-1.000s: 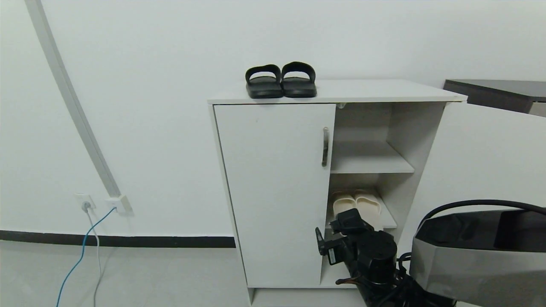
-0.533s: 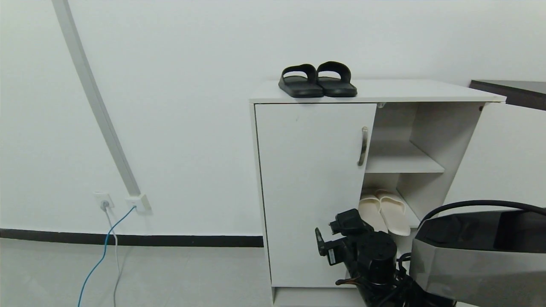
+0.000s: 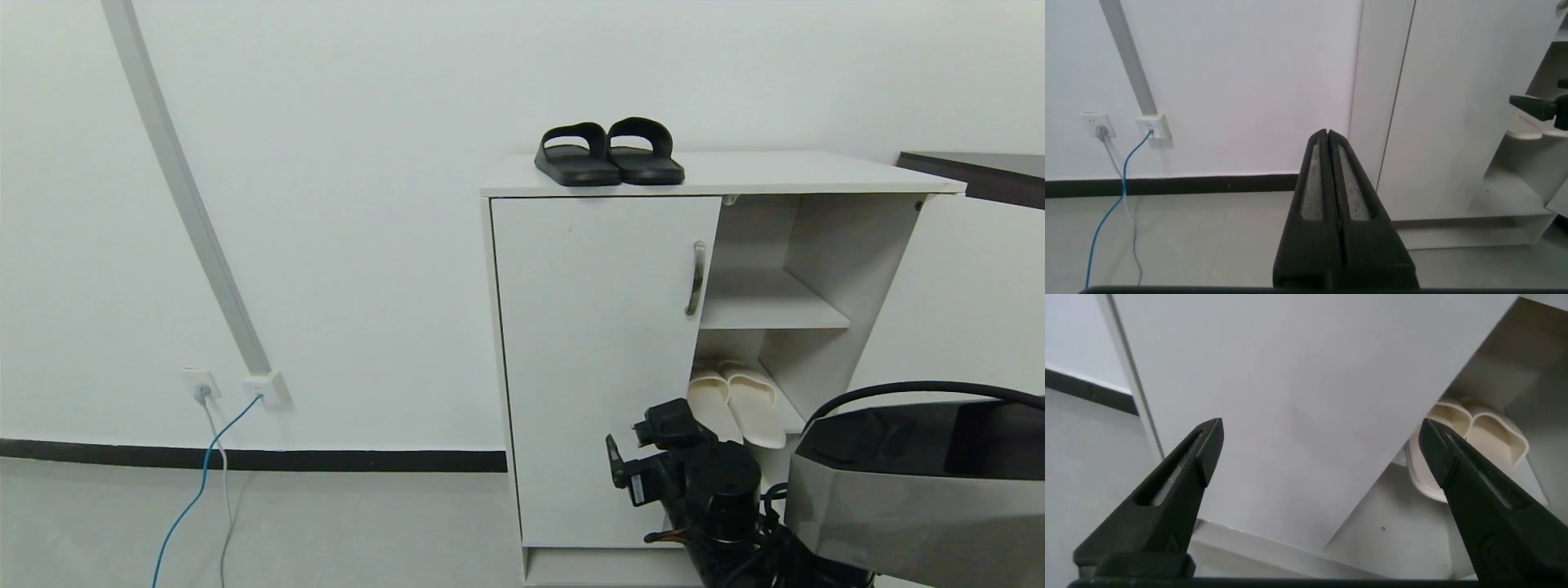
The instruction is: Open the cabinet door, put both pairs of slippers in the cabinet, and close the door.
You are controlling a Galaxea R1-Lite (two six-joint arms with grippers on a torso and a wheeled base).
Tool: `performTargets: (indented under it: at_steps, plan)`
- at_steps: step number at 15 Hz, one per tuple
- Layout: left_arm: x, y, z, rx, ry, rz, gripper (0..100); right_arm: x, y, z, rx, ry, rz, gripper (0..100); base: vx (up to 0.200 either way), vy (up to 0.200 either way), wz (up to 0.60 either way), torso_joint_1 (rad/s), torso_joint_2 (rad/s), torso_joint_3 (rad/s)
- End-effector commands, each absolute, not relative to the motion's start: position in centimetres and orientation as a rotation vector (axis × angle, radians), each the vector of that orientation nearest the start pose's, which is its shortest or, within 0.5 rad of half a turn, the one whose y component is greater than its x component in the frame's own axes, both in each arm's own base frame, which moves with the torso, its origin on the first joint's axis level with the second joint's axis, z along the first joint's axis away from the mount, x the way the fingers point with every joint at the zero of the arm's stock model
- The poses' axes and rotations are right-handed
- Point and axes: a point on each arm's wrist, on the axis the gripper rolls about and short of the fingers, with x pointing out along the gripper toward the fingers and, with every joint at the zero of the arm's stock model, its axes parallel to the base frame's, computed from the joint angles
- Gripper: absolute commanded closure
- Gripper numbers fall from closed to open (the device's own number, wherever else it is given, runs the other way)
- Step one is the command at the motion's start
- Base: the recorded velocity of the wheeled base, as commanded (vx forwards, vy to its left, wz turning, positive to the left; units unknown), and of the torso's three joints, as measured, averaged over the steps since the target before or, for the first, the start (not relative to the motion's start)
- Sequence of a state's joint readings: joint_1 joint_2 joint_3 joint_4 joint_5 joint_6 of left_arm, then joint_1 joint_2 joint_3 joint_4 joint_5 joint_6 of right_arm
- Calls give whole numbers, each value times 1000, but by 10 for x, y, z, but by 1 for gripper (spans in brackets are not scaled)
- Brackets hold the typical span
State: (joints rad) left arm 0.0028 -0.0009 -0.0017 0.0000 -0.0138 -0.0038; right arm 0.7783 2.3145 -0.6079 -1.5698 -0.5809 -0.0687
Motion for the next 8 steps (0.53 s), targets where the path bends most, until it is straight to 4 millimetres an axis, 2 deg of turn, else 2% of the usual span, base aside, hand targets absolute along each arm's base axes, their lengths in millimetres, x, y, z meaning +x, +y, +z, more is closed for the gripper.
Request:
performTargets:
  at_steps: [1,8]
  plan:
    - [-23,0,76,-5,-2,-11,100,259,239,23,-153,101,203,0,0,0,0,0,0,0]
    - [-23,0,76,-5,-2,-11,100,259,238,23,-152,102,201,0,0,0,0,0,0,0]
